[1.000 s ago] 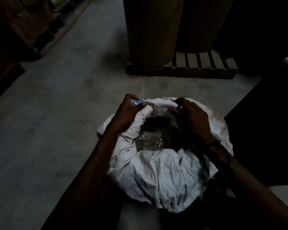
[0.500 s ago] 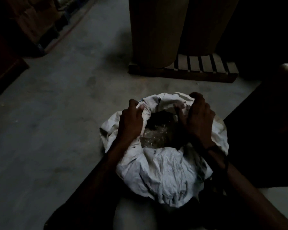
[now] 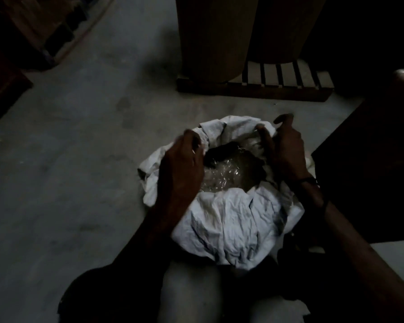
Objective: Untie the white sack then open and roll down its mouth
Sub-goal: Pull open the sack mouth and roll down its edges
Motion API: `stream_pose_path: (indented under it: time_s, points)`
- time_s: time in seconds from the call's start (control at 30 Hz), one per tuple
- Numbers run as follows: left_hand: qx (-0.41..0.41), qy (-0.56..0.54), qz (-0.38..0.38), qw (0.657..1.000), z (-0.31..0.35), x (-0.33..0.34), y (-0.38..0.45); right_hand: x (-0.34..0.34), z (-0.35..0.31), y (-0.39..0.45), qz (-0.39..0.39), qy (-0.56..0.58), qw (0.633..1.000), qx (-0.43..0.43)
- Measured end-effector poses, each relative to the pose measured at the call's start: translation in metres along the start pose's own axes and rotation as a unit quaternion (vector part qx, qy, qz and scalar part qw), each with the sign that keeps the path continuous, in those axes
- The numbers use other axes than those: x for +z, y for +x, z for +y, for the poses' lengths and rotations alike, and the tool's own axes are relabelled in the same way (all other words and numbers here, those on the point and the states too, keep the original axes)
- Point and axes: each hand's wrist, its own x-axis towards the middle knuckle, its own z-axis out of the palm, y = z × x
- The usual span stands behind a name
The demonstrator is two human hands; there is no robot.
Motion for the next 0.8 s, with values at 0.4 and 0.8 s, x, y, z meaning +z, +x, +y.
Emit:
stream_pose_path:
  time_s: [0.4, 0.8]
  points:
    - [0.000, 0.187, -0.352, 0.917, -0.048, 0.008, 0.008, -0.010, 0.016, -0.035, -0.277, -0.088, 0.932, -0.214]
    - [0.030, 0.072, -0.330, 0.941, -0.062, 0.023, 0.118, 0.011, -0.003, 0.015, -0.421, -0.233, 0.857, -0.182]
